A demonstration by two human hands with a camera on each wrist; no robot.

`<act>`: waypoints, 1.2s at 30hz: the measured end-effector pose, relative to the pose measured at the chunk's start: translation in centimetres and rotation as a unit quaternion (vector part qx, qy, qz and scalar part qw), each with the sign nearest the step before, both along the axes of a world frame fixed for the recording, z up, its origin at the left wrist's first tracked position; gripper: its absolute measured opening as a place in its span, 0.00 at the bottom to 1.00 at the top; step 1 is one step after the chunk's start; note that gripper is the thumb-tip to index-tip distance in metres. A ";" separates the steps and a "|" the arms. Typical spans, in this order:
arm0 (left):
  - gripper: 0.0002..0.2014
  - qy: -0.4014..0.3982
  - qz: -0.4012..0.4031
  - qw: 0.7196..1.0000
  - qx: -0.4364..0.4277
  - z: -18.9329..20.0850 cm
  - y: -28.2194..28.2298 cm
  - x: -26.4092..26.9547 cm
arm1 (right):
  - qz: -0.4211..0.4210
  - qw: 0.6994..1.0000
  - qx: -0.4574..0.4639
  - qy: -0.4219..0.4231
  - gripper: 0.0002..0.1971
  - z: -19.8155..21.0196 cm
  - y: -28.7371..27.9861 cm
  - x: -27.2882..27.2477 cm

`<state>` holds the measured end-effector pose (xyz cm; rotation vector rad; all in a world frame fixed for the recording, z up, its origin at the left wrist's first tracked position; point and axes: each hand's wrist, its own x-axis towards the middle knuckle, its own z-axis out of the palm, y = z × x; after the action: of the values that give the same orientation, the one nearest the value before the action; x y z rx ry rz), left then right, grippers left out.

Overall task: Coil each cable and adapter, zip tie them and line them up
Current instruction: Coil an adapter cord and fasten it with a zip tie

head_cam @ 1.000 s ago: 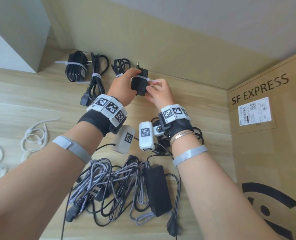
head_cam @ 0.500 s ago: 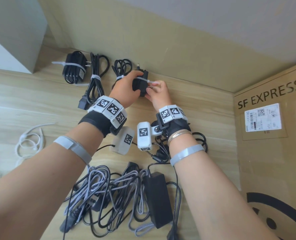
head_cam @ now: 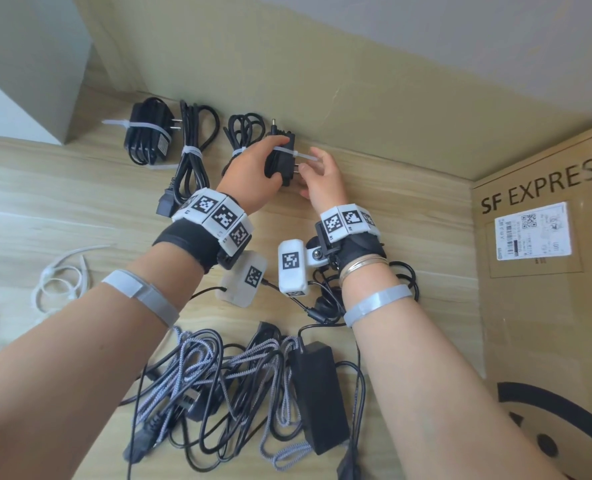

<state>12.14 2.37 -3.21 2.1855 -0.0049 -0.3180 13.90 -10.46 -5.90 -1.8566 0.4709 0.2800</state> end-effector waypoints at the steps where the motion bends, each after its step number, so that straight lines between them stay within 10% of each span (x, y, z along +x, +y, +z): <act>1: 0.27 -0.002 0.000 1.000 0.008 0.2 0.0 0.0 | -0.002 1.000 -0.014 -0.003 0.21 0.1 0.0 0.0; 36: 0.16 0.014 -0.151 0.988 0.019 6.6 -0.7 -9.2 | 0.057 0.987 -0.150 -0.015 0.12 7.8 -2.8 -12.8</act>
<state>2.90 1.72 3.42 2.2163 -0.3179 -0.5227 1.09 -13.27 1.94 -2.1836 0.4026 0.2694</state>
